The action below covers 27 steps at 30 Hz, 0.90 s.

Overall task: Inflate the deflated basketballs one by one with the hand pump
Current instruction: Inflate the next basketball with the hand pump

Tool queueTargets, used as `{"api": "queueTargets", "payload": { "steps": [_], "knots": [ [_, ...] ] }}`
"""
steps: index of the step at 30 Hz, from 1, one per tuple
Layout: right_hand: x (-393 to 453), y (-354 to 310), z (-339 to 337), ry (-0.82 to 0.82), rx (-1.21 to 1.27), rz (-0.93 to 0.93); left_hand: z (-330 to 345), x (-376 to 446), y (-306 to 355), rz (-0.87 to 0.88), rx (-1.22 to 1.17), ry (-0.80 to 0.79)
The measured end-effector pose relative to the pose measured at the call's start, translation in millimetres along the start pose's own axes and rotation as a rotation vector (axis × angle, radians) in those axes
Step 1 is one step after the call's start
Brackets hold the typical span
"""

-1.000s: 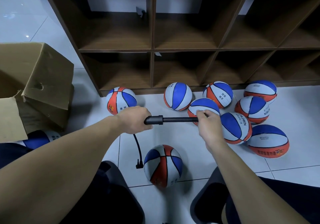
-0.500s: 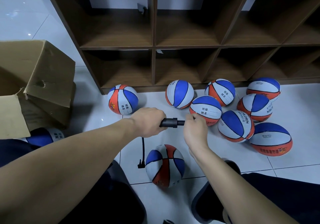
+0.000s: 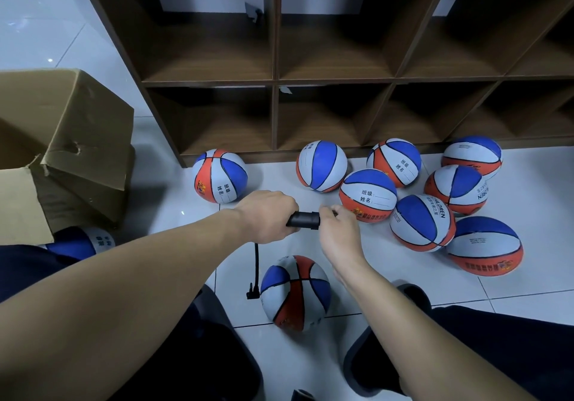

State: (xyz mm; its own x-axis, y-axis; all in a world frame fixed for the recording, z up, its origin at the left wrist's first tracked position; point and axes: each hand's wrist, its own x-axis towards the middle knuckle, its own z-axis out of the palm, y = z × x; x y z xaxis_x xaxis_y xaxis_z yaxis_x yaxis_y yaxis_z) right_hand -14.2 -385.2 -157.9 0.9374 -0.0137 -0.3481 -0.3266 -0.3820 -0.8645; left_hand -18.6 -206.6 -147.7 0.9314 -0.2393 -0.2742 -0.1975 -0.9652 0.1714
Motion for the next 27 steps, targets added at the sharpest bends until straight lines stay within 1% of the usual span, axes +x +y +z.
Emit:
{"api": "queueTargets", "payload": {
  "steps": [3,8,10,13,16,21,27],
  "knots": [
    [0.9,4.0,-1.4,-0.001,0.031,0.019,0.9,-1.2,-4.8,-0.005,0.001,-0.006],
    [8.4,4.4,-13.4,0.004,0.020,-0.001,1.4,-2.0,-8.9,-0.022,-0.021,-0.016],
    [14.2,3.1,-21.8,0.045,0.021,-0.013,0.1,-2.8,-12.1,-0.044,-0.041,-0.024],
    [27.3,3.3,-40.0,0.149,0.055,-0.014,-0.2,-4.4,-25.0,-0.089,-0.059,-0.040],
    [37.6,6.1,-55.9,0.184,0.072,0.009,1.3,-5.0,-35.9,-0.136,-0.093,-0.060],
    [31.6,10.2,-46.8,0.256,0.055,0.017,-3.2,-6.3,-27.9,-0.076,-0.034,-0.073],
    [13.0,4.9,-18.0,0.105,0.018,0.005,-5.7,-8.5,-17.9,-0.052,0.010,-0.035]
  ]
}}
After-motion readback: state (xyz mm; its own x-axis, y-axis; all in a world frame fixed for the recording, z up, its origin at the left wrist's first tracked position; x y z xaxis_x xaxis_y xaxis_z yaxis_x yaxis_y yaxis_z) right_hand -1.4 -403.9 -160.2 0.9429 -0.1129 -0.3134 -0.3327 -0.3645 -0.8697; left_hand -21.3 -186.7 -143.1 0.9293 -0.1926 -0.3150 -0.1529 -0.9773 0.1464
